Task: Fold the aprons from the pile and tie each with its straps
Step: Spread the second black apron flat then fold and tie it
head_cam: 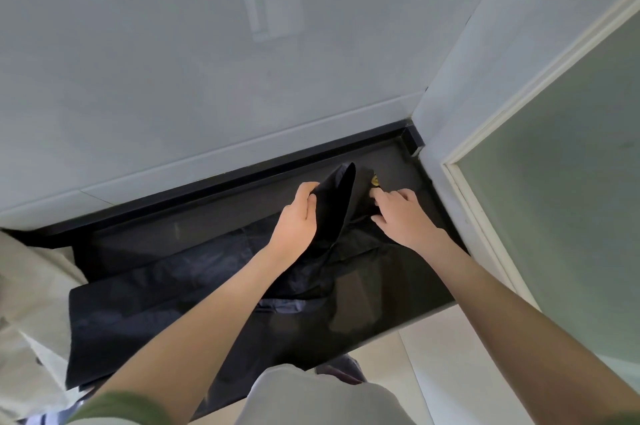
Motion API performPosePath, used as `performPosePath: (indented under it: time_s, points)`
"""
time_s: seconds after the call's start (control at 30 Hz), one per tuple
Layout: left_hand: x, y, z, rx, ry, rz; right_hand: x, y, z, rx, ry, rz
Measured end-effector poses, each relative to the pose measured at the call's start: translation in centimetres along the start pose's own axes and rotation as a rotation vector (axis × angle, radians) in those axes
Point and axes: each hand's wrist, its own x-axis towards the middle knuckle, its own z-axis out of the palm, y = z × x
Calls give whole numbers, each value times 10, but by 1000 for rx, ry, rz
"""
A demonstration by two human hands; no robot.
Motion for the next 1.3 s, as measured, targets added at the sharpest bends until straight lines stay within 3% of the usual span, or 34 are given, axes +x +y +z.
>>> performPosePath:
  time_s: [0.07,0.27,0.33,0.43,0.53,0.63,0.8,1.03,1.3]
  points:
    - [-1,3,-1,28,0,8,-1,-3,3,-75,-82,36]
    - [-10,7,-5,60,33,51,-5,-15,3,-128,-74,20]
    - [-12,5,-4,65,8,66,-8,-21,1,35,-65,35]
    - [-15,1,-4,109,-172,82,-14,-36,-10,411,-60,150]
    - [-15,-8,4,487,-327,139,-16,-47,-18,527,20,125]
    - [-16,-14,14,667,-278,152,-16,-55,-25,559,46,95]
    - [-17,-14,13,558,-137,124,-22,-58,-28,601,35,140]
    - [-8,-4,-18,521,-127,110,-40,-65,-31,497,-290,192]
    - [-8,14,-37,413,-82,157,-63,-91,-26,570,-712,134]
